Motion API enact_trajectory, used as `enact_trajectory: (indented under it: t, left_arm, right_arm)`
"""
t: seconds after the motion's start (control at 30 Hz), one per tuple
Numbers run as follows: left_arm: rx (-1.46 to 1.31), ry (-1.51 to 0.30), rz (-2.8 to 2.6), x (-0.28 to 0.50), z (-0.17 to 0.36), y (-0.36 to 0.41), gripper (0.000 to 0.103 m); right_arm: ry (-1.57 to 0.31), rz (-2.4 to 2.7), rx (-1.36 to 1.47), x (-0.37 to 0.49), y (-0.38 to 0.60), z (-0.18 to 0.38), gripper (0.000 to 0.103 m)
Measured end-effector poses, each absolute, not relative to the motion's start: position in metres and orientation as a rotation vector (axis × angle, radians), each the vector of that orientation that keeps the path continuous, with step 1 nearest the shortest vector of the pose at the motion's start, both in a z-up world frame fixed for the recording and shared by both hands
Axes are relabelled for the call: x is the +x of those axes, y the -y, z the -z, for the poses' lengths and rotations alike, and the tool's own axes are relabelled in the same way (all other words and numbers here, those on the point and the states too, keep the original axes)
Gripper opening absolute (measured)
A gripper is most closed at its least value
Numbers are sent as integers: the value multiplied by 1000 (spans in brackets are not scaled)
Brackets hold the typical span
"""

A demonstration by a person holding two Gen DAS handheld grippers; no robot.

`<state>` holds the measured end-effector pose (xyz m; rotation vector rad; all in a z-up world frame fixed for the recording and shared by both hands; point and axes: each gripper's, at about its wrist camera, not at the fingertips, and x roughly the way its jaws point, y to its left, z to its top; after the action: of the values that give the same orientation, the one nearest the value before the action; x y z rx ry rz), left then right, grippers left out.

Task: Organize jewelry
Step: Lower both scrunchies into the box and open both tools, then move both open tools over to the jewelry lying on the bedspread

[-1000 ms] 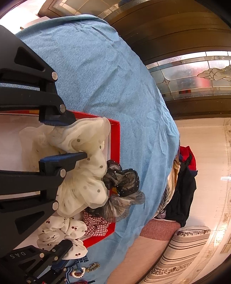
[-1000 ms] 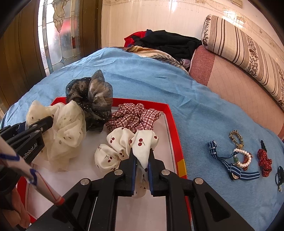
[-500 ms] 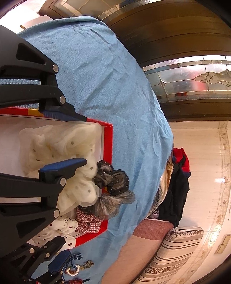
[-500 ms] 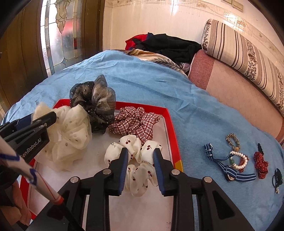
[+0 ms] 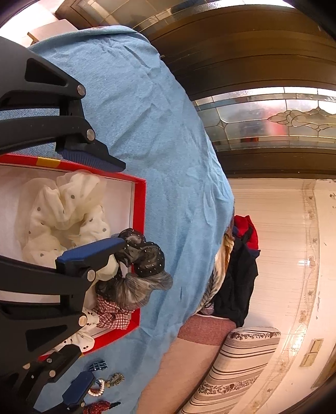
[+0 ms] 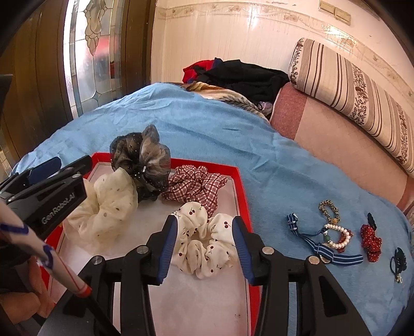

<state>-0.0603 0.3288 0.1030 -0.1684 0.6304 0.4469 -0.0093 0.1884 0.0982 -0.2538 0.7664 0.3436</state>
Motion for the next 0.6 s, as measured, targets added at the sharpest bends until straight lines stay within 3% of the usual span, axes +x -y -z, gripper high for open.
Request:
enact_trajectory:
  t: [0.6]
  left_arm:
    - [-129, -492, -465, -81, -125, -304, 57]
  right_arm:
    - [-737, -322, -201, -37, -148, -123, 49]
